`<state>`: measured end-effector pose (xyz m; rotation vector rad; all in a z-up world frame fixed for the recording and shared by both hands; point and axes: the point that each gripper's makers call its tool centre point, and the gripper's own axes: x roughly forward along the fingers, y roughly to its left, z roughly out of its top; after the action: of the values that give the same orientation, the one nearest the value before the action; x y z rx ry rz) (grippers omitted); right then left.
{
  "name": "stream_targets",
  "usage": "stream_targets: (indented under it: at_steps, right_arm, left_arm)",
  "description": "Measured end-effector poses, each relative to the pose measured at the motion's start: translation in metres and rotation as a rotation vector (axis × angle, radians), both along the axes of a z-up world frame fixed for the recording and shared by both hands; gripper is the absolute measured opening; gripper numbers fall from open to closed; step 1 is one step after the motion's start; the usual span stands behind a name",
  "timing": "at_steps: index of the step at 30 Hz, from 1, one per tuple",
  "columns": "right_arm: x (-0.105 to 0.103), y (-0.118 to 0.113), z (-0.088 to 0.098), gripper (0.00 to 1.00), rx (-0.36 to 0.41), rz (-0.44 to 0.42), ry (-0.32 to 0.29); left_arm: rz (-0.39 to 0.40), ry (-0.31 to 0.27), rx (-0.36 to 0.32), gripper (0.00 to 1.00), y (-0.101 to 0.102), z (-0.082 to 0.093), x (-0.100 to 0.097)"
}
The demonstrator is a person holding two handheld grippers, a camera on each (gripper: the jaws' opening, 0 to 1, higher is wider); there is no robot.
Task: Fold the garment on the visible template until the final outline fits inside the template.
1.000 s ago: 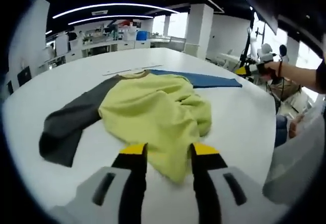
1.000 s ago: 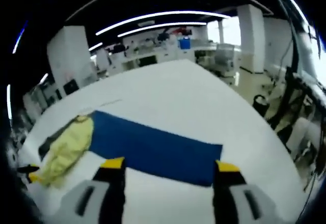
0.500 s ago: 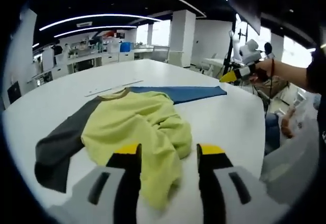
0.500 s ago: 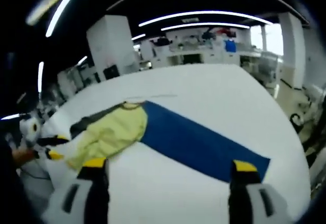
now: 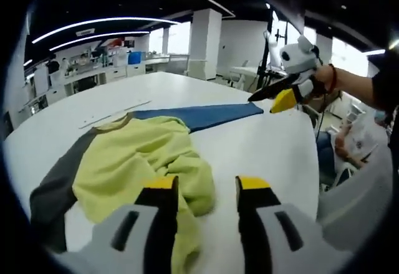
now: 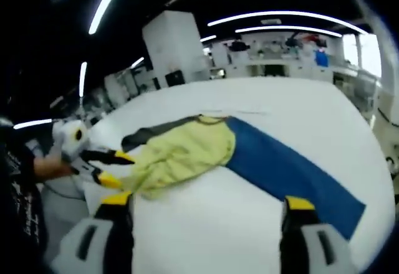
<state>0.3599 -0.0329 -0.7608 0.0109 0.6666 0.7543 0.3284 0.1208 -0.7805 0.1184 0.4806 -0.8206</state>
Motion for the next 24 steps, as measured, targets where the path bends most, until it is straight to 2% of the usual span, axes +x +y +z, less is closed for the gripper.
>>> stream_targets:
  at_steps: [7,11,14,16,18,19,21,23,24]
  right_arm:
    - [-0.011,0.013,-0.01,0.99,-0.02,0.048,-0.008]
    - [-0.016,0.021,-0.014,0.94,-0.019,0.064,-0.013]
    - [-0.017,0.026,-0.017,0.93,-0.022,0.069,-0.017]
    - [-0.019,0.03,-0.019,0.92,-0.03,0.079,-0.016]
    - [-0.021,0.036,-0.021,0.92,-0.034,0.089,-0.019]
    - [-0.022,0.037,-0.022,0.92,-0.036,0.092,-0.019]
    - [-0.024,0.041,-0.025,0.92,-0.044,0.101,-0.021]
    - [-0.022,0.042,-0.028,0.92,-0.051,0.108,-0.026]
    - [-0.022,0.043,-0.029,0.92,-0.053,0.11,-0.025]
  left_arm:
    - [-0.021,0.012,0.05,0.32,-0.011,-0.019,0.006]
    - [-0.032,0.022,0.106,0.32,-0.015,-0.031,0.011]
    - [-0.049,0.015,0.183,0.31,-0.016,-0.041,0.012]
    - [-0.049,0.017,0.186,0.29,-0.019,-0.045,0.014]
    - [-0.042,0.024,0.208,0.25,-0.018,-0.049,0.016]
    - [-0.041,0.02,0.24,0.22,-0.015,-0.053,0.018]
    - [-0.037,0.022,0.267,0.13,-0.014,-0.054,0.02]
    - [-0.031,0.027,0.273,0.04,-0.012,-0.054,0.022]
    - [-0.016,0.058,0.265,0.03,-0.009,-0.056,0.022]
